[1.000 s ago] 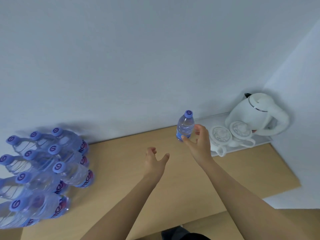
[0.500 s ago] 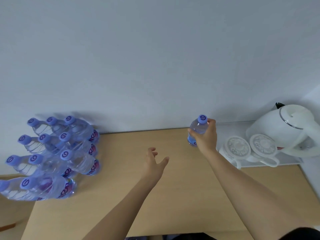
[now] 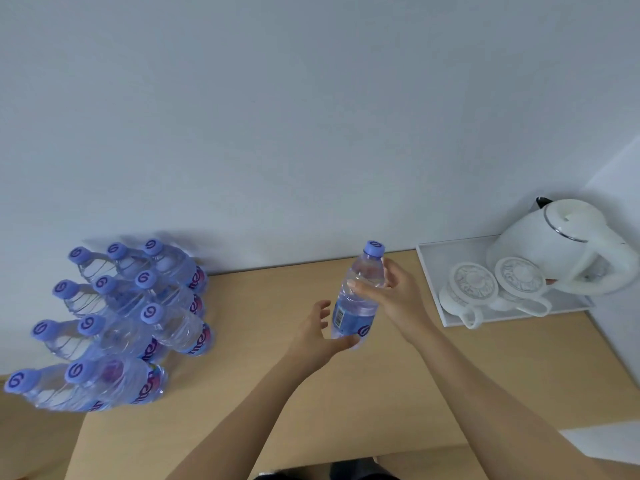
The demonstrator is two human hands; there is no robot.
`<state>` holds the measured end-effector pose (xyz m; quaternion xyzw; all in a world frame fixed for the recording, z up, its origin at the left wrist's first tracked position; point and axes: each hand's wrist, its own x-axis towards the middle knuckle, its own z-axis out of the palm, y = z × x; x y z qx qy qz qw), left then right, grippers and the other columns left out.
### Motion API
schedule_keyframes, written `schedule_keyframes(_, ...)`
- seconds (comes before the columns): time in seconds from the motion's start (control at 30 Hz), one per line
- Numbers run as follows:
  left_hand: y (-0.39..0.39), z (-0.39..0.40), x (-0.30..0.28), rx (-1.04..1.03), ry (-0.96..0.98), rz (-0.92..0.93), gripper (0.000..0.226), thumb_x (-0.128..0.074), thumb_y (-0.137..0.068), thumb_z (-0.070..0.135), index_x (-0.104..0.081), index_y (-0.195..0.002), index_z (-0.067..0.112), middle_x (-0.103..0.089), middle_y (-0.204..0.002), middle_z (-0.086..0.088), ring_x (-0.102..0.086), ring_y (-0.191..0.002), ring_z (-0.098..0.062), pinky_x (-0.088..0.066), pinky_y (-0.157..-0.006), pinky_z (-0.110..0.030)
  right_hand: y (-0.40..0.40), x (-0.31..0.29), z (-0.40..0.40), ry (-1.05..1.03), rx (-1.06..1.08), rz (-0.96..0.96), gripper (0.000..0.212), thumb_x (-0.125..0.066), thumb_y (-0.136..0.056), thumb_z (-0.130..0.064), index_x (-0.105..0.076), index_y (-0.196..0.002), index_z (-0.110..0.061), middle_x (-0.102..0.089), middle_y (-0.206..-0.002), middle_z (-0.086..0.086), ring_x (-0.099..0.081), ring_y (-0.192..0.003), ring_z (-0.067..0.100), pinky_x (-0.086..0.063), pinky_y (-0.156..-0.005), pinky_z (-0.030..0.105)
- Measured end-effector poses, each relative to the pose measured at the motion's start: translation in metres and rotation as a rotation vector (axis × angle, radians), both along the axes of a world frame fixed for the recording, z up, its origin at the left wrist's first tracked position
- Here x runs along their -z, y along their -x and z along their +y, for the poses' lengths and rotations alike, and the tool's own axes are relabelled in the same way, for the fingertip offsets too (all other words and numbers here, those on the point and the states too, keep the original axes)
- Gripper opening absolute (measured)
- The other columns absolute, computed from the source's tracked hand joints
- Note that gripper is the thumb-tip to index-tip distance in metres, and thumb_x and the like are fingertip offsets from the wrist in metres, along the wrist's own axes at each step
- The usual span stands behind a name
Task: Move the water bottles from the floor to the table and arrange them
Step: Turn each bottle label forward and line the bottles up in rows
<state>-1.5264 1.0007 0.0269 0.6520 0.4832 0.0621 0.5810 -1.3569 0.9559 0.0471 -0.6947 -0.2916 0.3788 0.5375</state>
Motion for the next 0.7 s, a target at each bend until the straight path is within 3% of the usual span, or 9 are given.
schedule_keyframes(0.07,0.007,0.0,-0.01,0.037,0.045,-0.057,0.069,-0.085,-0.066,0.036,-0.049,-0.124,0.027,-0.063,-0.12,0.01,-0.063,-0.102,-0.006,-0.054,-0.092,-0.032,0.011,-0.02,0.002,-0.049,-0.033,0.055,0.023,-0.083,-0.072,-0.025,-0.071,-0.091,-0.02,-0.074,-0.093,-0.002,-0.069,-0.084,0.01,-0.051,-0.071,0.024)
schedule_keyframes(0.13,0.013,0.001,-0.023,0.08,0.093,-0.135,0.054,-0.085,-0.067,0.027,-0.054,-0.111,0.019,-0.071,-0.098,0.0,-0.069,-0.083,-0.014,-0.058,-0.08,-0.034,0.022,-0.038,0.004,-0.089,-0.076,0.088,0.025,-0.079,-0.07,-0.028,-0.071,-0.093,-0.019,-0.074,-0.091,-0.002,-0.069,-0.084,0.009,-0.052,-0.071,0.022)
schedule_keyframes(0.23,0.022,-0.004,-0.045,0.082,0.14,-0.303,0.043,-0.078,-0.071,0.01,-0.05,-0.102,0.001,-0.063,-0.073,-0.013,-0.056,-0.06,-0.024,-0.049,-0.06,-0.032,0.037,-0.056,0.012,-0.12,-0.11,0.121,0.023,-0.073,-0.073,-0.028,-0.069,-0.093,-0.019,-0.075,-0.09,-0.001,-0.071,-0.084,0.013,-0.054,-0.072,0.025)
schedule_keyframes(0.37,0.031,-0.014,-0.061,-0.062,0.029,-0.379,0.024,-0.071,-0.07,0.002,-0.053,-0.08,0.013,-0.055,-0.062,-0.017,-0.048,-0.055,-0.024,-0.043,-0.054,-0.031,0.057,-0.073,0.023,-0.114,-0.176,0.115,0.029,-0.07,-0.079,-0.029,-0.063,-0.102,-0.012,-0.074,-0.095,0.002,-0.071,-0.086,0.016,-0.056,-0.075,0.031)
schedule_keyframes(0.47,0.038,-0.015,-0.059,-0.145,-0.03,-0.369,0.031,-0.073,-0.065,0.003,-0.053,-0.088,0.005,-0.058,-0.064,-0.008,-0.052,-0.053,-0.019,-0.045,-0.053,-0.027,0.078,-0.077,0.029,-0.1,-0.127,0.162,0.033,-0.079,-0.079,-0.02,-0.058,-0.105,-0.014,-0.071,-0.087,-0.004,-0.07,-0.077,0.009,-0.054,-0.067,0.024)
schedule_keyframes(0.63,0.054,-0.014,-0.066,-0.138,-0.009,-0.376,0.036,-0.077,-0.065,0.005,-0.055,-0.094,0.002,-0.061,-0.065,-0.008,-0.054,-0.054,-0.018,-0.047,-0.054,-0.027,0.1,-0.082,0.038,-0.099,-0.048,0.198,0.037,-0.08,-0.072,-0.009,-0.058,-0.102,-0.012,-0.071,-0.084,0.0,-0.069,-0.073,0.016,-0.058,-0.071,0.033)
schedule_keyframes(0.7,0.063,-0.01,-0.07,-0.108,0.045,-0.376,0.033,-0.078,-0.069,0.004,-0.057,-0.094,0.002,-0.063,-0.067,-0.011,-0.056,-0.058,-0.02,-0.049,-0.057,-0.029,0.103,-0.083,0.039,-0.107,-0.088,0.25,0.039,-0.081,-0.068,-0.011,-0.058,-0.099,-0.013,-0.07,-0.082,0.0,-0.069,-0.072,0.017,-0.057,-0.065,0.031)
